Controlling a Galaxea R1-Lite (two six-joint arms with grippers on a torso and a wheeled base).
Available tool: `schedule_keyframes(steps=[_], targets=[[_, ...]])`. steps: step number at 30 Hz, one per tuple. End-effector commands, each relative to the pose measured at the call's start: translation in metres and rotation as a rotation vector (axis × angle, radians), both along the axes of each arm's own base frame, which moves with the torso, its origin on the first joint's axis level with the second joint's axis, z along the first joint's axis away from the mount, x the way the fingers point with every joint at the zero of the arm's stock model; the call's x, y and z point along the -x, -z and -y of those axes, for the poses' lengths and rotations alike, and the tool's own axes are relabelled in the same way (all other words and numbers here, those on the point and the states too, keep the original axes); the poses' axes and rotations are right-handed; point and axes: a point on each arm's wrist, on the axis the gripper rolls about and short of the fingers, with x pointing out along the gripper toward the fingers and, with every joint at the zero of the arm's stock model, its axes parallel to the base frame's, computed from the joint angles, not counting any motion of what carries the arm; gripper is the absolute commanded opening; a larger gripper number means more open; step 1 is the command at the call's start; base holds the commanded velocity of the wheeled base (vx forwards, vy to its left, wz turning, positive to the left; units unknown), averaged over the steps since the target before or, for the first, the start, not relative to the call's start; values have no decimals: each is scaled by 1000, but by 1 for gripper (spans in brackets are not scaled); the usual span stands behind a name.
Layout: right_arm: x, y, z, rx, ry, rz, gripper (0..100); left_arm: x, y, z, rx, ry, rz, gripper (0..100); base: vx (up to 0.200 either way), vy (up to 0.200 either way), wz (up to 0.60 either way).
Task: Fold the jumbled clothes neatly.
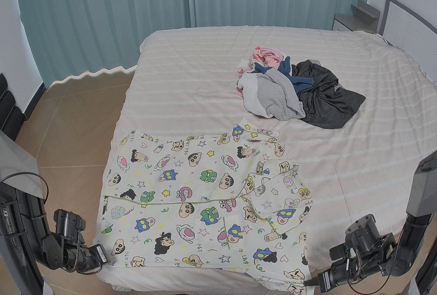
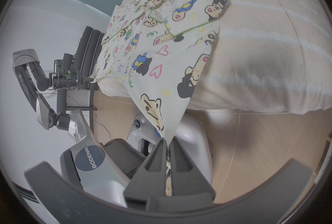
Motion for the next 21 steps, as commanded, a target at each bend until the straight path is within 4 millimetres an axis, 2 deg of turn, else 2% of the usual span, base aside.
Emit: schedule_keyframes(steps=[1,5,13,21], targets=[[2,-5,2,-29,9,19,0,0,-4,0,0,-2,37,0,0,0,0],[-3,-22,4,-143,31,86,0,-9,-12,0,2,-7,158,0,0,0,0],[-13,-35,3,-215,59,137,0,-22,-30,1,21,8,314,0,0,0,0],[-45,-47,-8,-280,115,213,0,-62,-41,1,22,6,467,0,0,0,0]])
